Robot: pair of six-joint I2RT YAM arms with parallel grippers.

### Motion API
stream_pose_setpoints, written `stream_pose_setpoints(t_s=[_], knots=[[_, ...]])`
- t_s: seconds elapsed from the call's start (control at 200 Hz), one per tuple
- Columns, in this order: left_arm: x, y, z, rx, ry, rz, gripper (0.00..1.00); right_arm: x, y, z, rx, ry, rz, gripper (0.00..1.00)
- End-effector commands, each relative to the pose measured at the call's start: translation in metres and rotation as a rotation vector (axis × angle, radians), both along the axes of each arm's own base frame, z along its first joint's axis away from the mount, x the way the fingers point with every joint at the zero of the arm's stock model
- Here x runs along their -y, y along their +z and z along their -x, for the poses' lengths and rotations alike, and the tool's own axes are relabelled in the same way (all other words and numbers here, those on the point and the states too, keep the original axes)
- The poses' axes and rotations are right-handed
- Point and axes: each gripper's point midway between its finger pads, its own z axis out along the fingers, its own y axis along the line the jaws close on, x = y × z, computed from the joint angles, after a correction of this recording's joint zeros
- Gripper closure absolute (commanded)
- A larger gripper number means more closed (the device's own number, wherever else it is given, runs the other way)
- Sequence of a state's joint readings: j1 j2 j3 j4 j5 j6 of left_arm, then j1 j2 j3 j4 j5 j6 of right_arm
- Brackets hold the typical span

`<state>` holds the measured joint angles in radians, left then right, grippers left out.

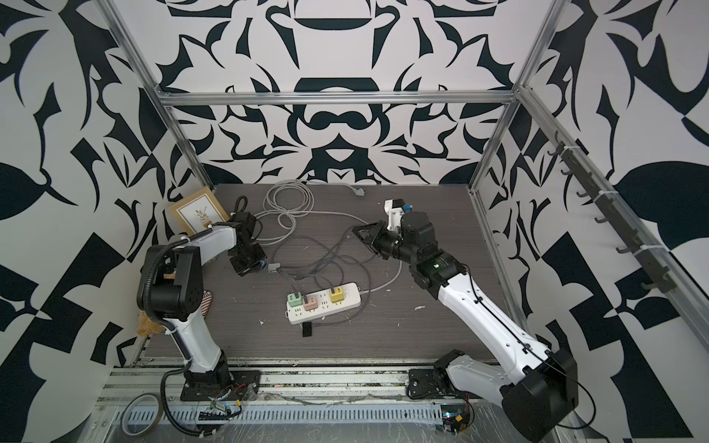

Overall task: Charge mp3
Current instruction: Adjust the mp3 player at the center of the board, then pick up the MP3 player from the center of the board.

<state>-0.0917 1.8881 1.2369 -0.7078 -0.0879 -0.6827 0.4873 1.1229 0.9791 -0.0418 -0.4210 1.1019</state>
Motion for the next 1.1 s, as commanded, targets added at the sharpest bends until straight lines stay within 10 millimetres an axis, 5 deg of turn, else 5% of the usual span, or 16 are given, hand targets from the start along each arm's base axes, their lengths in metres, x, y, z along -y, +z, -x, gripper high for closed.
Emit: stream_pose_setpoints(t_s=[0.0, 0.185, 0.33, 0.485, 0.6, 1.095], knots=[[-0.009, -0.006, -0.006, -0.025, 0.004, -0.053, 0.96, 0.004, 0.024, 0.001, 0.078, -0.014, -0.028, 1.0], [-0.003, -0.004, -0.03, -0.002, -0.005, -0.046, 0.95, 0.002, 0.019, 0.0, 0.06, -0.005, -0.025, 1.0], [-0.007, 0.015, -0.02, 0.011, -0.016, -0.076, 0.94, 0.002, 0.02, 0.002, 0.06, 0.0, -0.027, 1.0], [-0.001, 0.026, -0.003, 0.023, -0.037, -0.037, 0.46, 0.002, 0.018, 0.002, 0.065, 0.003, -0.026, 1.0], [0.004, 0.029, -0.002, 0.037, -0.008, -0.012, 0.31, 0.0, 0.017, 0.0, 0.065, 0.009, -0.034, 1.0], [0.029, 0.017, -0.041, 0.007, -0.092, 0.012, 0.33, 0.002, 0.019, 0.007, 0.07, 0.014, -0.041, 1.0]])
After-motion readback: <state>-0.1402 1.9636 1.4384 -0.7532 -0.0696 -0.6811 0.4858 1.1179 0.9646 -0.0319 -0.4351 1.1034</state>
